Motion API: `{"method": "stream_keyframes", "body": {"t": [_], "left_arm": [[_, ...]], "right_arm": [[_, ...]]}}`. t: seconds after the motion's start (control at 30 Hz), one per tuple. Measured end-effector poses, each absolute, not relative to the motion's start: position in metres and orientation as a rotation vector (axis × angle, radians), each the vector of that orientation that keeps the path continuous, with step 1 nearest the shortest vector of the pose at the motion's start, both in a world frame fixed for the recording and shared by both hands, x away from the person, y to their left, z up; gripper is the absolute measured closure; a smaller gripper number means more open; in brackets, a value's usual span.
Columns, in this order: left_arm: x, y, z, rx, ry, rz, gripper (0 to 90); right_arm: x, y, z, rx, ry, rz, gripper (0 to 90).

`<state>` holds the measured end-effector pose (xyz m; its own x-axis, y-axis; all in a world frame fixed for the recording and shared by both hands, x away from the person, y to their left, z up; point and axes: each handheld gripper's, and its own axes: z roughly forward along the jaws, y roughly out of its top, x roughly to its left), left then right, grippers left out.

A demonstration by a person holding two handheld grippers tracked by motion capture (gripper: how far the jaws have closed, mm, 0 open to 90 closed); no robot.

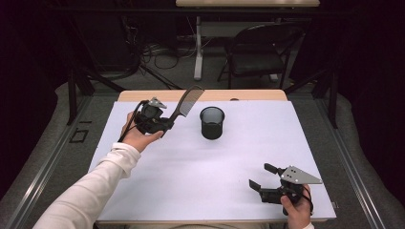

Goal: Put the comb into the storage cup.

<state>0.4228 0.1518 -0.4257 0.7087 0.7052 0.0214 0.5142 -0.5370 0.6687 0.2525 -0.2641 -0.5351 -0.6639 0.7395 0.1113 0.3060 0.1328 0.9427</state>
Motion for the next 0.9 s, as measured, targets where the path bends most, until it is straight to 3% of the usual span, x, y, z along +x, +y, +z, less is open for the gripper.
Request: {"method": "stream_keyframes", "body": {"t": [0.9], "left_arm": [[0.412, 0.138, -0.421, 2.130, 0.877, 0.414, 72.7]], "right_arm": [[0.252, -0.264, -0.535, 1.009, 2.038, 1.545, 14.7]]}}
